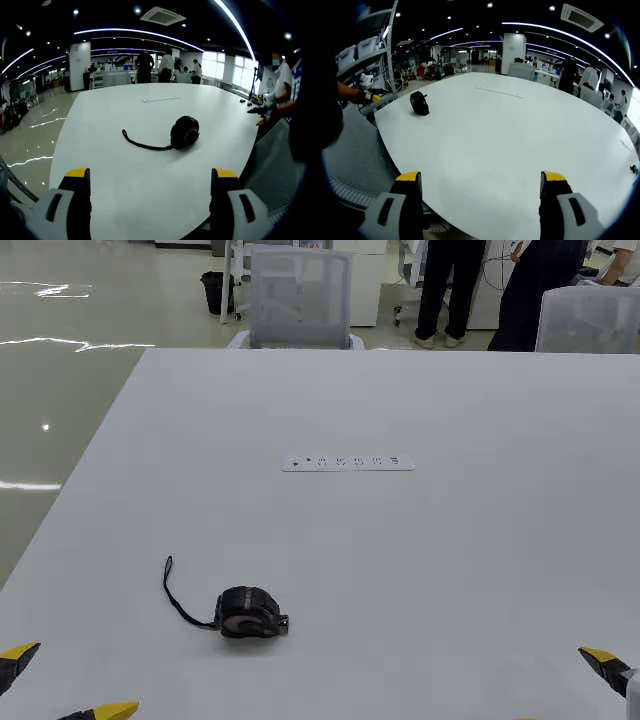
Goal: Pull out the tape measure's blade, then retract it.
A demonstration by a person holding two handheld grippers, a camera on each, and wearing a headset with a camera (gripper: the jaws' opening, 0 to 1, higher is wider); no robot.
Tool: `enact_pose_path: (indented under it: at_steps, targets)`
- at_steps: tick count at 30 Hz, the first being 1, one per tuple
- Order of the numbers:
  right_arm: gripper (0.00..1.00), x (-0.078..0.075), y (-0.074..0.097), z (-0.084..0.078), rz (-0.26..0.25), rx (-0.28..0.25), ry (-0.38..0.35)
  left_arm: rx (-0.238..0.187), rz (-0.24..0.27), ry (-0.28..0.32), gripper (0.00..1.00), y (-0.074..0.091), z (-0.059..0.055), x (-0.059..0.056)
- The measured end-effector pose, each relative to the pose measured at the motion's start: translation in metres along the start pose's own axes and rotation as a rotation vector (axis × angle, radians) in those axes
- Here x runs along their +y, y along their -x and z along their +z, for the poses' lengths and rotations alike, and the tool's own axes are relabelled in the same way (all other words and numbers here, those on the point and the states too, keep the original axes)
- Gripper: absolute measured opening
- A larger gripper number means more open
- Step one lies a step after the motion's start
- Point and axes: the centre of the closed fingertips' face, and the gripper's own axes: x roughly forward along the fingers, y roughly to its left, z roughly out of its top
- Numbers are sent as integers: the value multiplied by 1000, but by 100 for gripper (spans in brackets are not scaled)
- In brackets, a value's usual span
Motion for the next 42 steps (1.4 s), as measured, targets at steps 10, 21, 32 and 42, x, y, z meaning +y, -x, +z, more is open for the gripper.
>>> enact_pose_path:
  at_steps: [10, 21, 32, 42]
  targets:
    - [100, 2, -4, 2, 13, -1, -9, 0, 1, 12, 99, -3, 1, -3]
    - [100, 0, -5, 1, 13, 2, -12, -3, -4, 12, 99, -3, -1, -5]
    - [100, 3, -6, -1, 22, 9, -1, -5, -31, -20, 99, -7, 7, -13]
    - [99, 5, -9, 1, 38, 9, 19, -13, -39, -26, 99, -14, 10, -17]
